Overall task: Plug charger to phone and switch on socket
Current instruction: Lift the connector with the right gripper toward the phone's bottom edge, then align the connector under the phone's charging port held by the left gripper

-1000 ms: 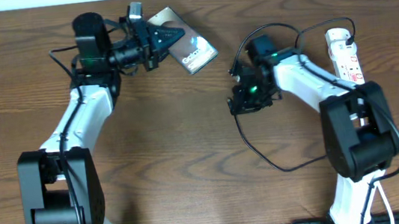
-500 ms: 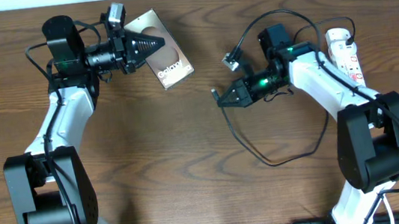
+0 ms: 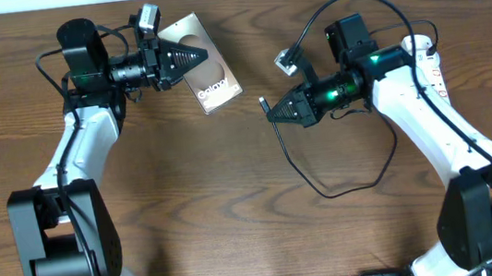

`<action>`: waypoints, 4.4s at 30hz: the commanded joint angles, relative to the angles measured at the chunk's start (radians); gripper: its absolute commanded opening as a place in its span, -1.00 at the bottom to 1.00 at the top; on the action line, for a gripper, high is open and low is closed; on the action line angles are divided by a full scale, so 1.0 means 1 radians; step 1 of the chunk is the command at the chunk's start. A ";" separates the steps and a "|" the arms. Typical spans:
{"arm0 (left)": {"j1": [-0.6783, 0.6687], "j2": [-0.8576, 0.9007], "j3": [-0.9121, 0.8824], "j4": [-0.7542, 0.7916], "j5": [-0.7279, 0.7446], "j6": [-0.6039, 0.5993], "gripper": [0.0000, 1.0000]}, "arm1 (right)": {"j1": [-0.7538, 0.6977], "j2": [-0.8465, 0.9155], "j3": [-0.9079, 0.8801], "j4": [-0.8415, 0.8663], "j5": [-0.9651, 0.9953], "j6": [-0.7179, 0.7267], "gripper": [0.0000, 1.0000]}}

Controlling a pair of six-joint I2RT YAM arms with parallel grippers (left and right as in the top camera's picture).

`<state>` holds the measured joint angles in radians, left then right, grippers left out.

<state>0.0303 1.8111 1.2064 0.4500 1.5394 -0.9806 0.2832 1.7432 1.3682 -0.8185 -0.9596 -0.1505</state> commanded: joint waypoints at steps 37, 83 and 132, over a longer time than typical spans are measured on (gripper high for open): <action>-0.057 0.059 0.008 0.007 -0.069 -0.087 -0.86 | 0.098 -0.090 0.018 -0.037 -0.012 -0.006 -0.98; -0.057 0.059 0.008 0.091 0.001 -0.088 -0.86 | 0.118 -0.088 0.017 0.032 0.015 0.110 -0.98; -0.057 0.059 0.008 0.091 0.012 -0.117 -0.86 | 0.130 -0.056 0.017 0.081 0.016 0.154 -0.98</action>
<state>-0.0299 1.8671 1.2064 0.5289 1.5208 -1.0992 0.4065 1.6821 1.3735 -0.7425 -0.9272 -0.0074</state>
